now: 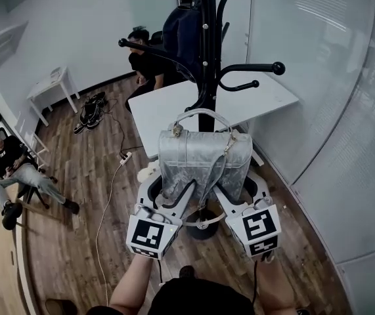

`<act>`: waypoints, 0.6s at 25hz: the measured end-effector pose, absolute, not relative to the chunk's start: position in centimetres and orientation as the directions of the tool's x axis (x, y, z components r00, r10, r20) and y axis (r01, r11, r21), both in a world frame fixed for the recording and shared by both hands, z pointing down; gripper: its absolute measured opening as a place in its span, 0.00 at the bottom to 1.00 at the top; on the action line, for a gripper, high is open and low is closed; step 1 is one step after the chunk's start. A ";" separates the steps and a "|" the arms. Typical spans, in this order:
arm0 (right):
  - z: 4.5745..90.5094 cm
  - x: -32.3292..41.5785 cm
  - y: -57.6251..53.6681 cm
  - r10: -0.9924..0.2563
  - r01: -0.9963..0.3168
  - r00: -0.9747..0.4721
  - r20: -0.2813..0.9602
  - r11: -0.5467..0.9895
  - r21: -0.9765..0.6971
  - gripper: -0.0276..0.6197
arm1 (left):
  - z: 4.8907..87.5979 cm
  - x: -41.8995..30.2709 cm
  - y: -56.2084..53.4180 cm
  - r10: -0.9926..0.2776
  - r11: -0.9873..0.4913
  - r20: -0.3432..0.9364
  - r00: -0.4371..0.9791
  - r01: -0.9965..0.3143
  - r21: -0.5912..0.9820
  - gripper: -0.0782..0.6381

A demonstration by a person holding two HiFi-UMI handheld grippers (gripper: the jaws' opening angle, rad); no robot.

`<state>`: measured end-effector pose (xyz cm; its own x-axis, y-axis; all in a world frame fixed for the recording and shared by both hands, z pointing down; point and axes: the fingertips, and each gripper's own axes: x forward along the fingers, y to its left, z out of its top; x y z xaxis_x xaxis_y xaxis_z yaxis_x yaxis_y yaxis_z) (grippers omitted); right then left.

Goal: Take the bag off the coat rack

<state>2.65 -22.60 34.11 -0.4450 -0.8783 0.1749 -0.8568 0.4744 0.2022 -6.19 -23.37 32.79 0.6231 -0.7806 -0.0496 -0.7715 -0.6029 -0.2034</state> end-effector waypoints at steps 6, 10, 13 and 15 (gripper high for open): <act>33.4 3.7 -20.8 -0.858 -0.839 -0.480 0.184 0.510 0.191 0.42 | 32.2 -5.2 -21.3 -0.802 -0.580 -0.021 0.597 -0.786 -0.213 0.48; 33.1 5.1 -18.7 -0.848 -0.832 -0.495 0.188 0.525 0.181 0.42 | 31.8 -3.8 -19.1 -0.810 -0.572 -0.005 0.586 -0.793 -0.212 0.48; 34.1 6.9 -17.1 -0.844 -0.826 -0.500 0.193 0.532 0.187 0.42 | 32.6 -2.3 -17.3 -0.818 -0.563 0.007 0.575 -0.799 -0.213 0.48; 35.1 7.8 -16.1 -0.837 -0.821 -0.509 0.199 0.542 0.179 0.42 | 33.5 -1.4 -16.2 -0.823 -0.558 0.020 0.567 -0.803 -0.210 0.48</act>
<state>7.79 -16.11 35.11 -0.5091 -0.8374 0.1990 -0.8211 0.5419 0.1793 -1.37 -16.17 33.49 0.5670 -0.8235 0.0196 -0.8030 -0.5579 -0.2097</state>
